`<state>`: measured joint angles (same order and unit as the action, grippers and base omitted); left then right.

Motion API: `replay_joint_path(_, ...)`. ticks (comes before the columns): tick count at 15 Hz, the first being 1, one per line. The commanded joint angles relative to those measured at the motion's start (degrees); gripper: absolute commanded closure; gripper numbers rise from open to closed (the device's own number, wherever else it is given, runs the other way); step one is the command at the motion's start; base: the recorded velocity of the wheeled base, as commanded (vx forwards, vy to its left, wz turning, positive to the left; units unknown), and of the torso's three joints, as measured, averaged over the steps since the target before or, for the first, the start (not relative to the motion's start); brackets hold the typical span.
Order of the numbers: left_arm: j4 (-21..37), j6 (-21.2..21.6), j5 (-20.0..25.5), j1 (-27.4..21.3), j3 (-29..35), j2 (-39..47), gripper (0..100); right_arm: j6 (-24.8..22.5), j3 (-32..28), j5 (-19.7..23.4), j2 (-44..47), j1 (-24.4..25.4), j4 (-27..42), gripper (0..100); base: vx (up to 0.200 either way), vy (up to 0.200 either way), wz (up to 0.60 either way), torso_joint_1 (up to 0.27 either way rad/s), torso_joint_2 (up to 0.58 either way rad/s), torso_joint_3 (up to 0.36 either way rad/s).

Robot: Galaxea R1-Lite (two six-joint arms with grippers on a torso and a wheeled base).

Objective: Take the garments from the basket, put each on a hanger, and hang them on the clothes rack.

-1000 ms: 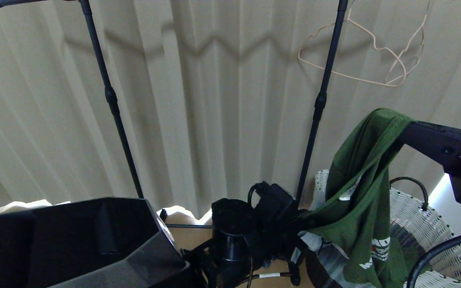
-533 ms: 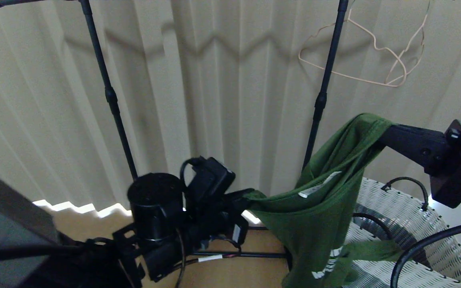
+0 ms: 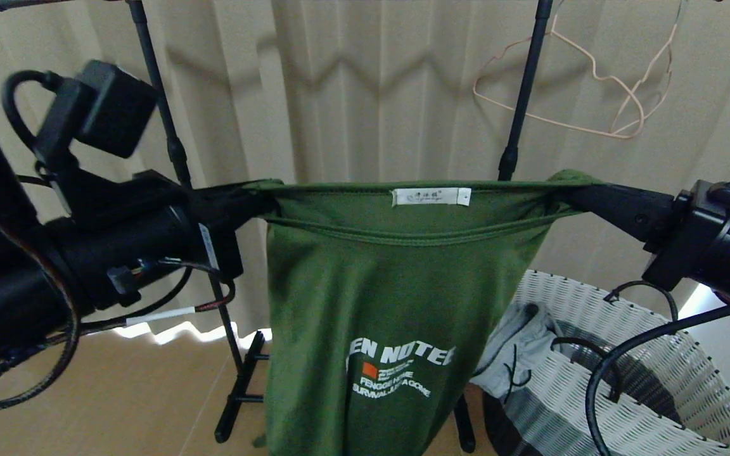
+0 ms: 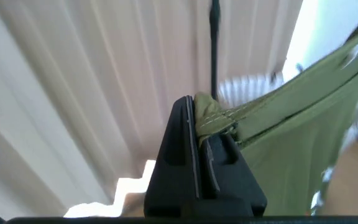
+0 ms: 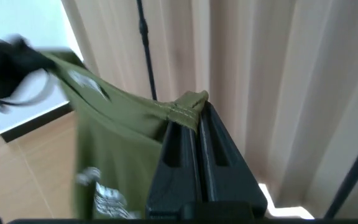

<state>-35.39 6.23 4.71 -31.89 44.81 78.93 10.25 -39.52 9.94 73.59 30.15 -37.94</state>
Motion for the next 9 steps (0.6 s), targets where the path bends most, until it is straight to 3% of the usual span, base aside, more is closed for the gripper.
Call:
replay_joint_path(1,0.1,0.0,0.0,0.6,2.7,-2.6,100,0.0,-0.7,0.0,0.9,-0.7,0.0,100,0.000,0.000,0.00,0.000,0.00,0.000)
replay_joint_path(5,4.9,0.0,0.1,0.6,10.6,-2.6,100,0.1,-4.0,0.0,1.9,-0.9,-0.1,100,0.000,0.000,0.00,0.000,0.00,0.000)
replay_joint_path(9,5.7,0.0,0.1,0.5,8.9,-2.7,100,0.2,-5.4,0.1,3.3,-1.9,0.0,100,0.000,0.000,0.00,0.000,0.00,0.000)
